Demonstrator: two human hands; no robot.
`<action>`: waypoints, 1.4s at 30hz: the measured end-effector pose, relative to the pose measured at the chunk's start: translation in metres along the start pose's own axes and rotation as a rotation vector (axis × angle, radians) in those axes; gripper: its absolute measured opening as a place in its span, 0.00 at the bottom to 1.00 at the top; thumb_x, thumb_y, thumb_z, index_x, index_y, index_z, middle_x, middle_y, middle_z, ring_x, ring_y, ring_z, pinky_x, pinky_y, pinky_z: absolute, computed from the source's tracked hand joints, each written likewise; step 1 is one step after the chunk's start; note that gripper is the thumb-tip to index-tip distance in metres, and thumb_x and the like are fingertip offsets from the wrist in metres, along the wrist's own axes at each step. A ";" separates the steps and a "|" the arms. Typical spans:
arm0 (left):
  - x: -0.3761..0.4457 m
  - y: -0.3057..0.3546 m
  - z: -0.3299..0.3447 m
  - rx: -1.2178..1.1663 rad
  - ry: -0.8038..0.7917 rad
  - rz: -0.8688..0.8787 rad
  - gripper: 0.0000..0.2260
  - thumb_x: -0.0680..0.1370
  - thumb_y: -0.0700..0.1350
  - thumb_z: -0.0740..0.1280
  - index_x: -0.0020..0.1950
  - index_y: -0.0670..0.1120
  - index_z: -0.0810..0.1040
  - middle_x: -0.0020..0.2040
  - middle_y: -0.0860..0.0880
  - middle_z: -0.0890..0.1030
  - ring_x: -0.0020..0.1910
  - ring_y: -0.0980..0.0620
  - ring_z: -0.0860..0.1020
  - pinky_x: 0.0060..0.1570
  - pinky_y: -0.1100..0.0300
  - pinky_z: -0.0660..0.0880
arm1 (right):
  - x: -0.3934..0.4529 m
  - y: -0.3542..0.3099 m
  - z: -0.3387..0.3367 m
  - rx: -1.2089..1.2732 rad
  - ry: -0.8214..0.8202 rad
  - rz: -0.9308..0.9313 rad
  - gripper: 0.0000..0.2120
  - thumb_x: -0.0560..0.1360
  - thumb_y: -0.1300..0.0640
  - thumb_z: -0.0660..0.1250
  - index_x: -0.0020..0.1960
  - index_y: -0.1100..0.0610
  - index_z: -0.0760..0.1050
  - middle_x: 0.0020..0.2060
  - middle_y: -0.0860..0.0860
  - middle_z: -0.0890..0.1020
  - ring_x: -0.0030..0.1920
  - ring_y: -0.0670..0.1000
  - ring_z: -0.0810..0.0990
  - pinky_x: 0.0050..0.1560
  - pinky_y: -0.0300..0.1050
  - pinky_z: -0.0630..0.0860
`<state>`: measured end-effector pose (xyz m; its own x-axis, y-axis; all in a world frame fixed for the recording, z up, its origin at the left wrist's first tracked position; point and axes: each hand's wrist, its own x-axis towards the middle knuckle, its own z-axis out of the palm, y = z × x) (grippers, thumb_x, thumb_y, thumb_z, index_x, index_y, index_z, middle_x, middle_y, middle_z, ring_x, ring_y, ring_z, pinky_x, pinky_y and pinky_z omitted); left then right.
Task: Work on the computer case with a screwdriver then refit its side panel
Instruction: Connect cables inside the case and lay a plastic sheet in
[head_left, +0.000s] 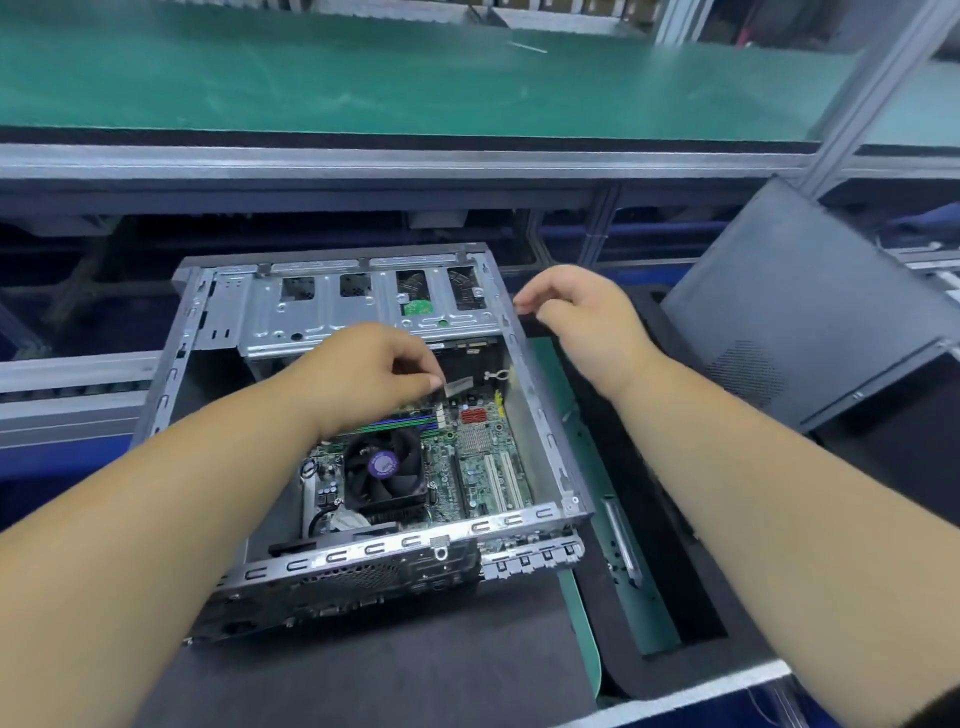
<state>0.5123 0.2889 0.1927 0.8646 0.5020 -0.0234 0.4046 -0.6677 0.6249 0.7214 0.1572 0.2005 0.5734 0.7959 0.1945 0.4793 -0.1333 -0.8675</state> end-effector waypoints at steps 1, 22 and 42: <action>-0.001 0.005 0.001 -0.051 0.041 -0.005 0.03 0.76 0.50 0.71 0.42 0.56 0.83 0.35 0.60 0.81 0.33 0.65 0.77 0.34 0.68 0.70 | -0.001 0.004 -0.013 -0.001 0.033 0.023 0.17 0.71 0.70 0.61 0.41 0.50 0.81 0.41 0.45 0.84 0.45 0.42 0.81 0.49 0.33 0.75; 0.017 0.110 0.086 -0.149 0.316 -0.194 0.09 0.76 0.44 0.70 0.50 0.59 0.82 0.45 0.58 0.80 0.42 0.66 0.76 0.45 0.71 0.70 | 0.007 0.163 -0.046 0.007 -0.424 0.640 0.07 0.79 0.65 0.61 0.48 0.55 0.73 0.47 0.54 0.78 0.51 0.56 0.78 0.62 0.53 0.77; -0.010 0.126 0.092 -0.354 0.522 -0.457 0.10 0.77 0.43 0.69 0.46 0.59 0.84 0.42 0.55 0.83 0.30 0.62 0.75 0.28 0.72 0.69 | 0.040 0.125 -0.048 0.204 -0.359 0.316 0.22 0.77 0.69 0.58 0.63 0.52 0.79 0.50 0.41 0.79 0.44 0.41 0.78 0.33 0.25 0.70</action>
<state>0.5820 0.1495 0.2000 0.3475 0.9374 -0.0232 0.4920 -0.1612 0.8555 0.8359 0.1441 0.1218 0.3881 0.8925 -0.2300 0.1594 -0.3108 -0.9370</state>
